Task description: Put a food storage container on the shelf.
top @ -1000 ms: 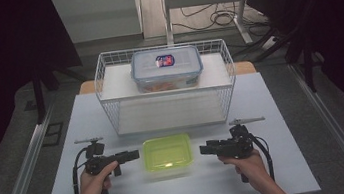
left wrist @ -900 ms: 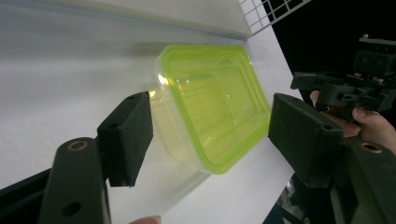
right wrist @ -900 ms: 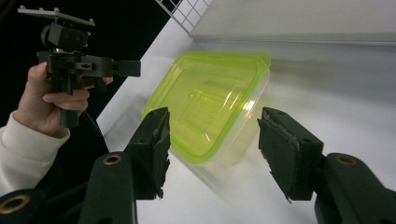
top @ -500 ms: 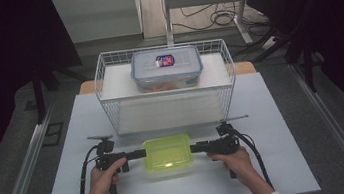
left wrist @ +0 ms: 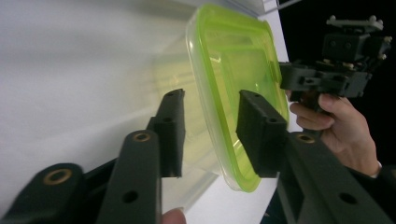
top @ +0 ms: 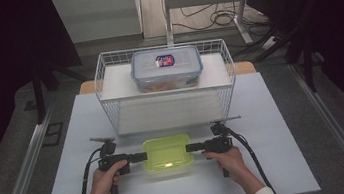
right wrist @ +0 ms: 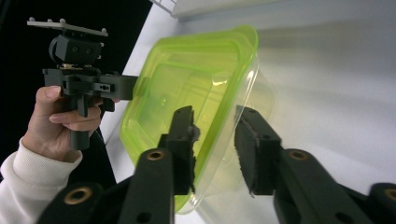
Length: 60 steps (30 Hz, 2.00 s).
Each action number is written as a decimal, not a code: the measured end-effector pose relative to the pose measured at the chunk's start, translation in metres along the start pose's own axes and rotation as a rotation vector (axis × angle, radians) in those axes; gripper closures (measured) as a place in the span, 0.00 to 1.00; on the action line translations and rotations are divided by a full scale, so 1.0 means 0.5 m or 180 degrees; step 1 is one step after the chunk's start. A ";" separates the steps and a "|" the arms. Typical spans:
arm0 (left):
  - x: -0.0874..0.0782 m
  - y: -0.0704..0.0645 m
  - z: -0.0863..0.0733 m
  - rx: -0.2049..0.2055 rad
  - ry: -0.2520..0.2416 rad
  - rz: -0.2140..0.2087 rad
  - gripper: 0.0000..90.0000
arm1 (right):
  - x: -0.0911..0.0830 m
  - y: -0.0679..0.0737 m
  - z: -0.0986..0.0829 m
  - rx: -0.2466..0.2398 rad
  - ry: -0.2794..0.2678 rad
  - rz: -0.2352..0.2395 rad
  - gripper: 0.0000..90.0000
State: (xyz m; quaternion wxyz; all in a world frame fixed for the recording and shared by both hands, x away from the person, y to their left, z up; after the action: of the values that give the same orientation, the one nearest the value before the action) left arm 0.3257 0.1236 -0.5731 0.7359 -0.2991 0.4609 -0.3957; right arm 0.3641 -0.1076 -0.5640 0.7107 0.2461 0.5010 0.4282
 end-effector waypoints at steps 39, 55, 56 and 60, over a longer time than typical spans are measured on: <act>-0.116 -0.192 0.044 0.0898 -0.0372 0.0013 0.90 | -0.129 0.192 0.030 -0.0625 -0.0289 0.0430 0.92; -0.180 -0.342 0.190 0.1266 -0.0473 0.0132 0.90 | -0.228 0.319 0.151 -0.0949 -0.0624 0.0453 0.92; -0.183 -0.348 0.199 0.1274 -0.0482 0.0141 0.90 | -0.233 0.326 0.161 -0.0969 -0.0642 0.0448 0.92; -0.192 -0.369 0.228 0.1323 -0.0509 0.0138 0.90 | -0.248 0.348 0.189 -0.1022 -0.0693 0.0438 0.92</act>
State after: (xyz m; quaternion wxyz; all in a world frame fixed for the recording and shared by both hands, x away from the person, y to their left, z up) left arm 0.3486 0.1210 -0.3371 0.8242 -0.1615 0.3160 -0.4414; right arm 0.3721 -0.1172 -0.3308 0.7599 0.2082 0.3285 0.5209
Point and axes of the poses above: each handheld gripper's, and its own axes: x roughly forward along the jaws, z roughly out of its top, y roughly to its left, the point moved 8 cm from there along x, roughly forward along the jaws, and after that the axes turned 5 degrees about x, right-handed, at the moved point
